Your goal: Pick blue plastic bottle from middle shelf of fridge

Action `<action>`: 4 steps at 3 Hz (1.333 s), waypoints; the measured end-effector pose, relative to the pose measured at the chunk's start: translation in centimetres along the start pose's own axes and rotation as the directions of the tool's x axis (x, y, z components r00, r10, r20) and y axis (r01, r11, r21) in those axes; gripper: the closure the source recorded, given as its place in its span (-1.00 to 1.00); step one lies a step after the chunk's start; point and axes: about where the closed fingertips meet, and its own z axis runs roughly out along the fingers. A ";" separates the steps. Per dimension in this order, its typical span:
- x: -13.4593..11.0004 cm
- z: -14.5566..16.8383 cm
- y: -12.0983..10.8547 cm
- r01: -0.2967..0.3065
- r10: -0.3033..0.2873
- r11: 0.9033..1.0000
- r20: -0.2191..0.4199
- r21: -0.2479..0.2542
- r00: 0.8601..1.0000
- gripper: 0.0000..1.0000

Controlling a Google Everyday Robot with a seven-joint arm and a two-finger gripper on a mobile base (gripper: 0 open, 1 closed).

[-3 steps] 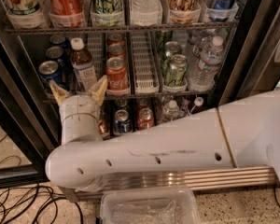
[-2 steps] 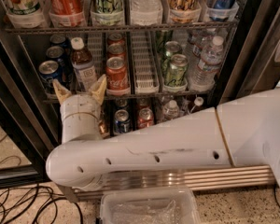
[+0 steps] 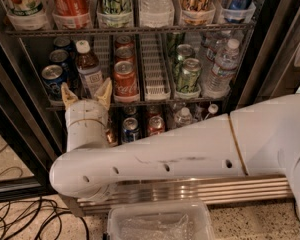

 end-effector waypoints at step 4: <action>0.2 3.0 -0.8 0.038 -0.038 0.999 0.035 -0.004 0.999 -0.34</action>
Offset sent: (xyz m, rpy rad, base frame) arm 0.0176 -0.0026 -0.0019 -0.0326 -0.0252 -0.0075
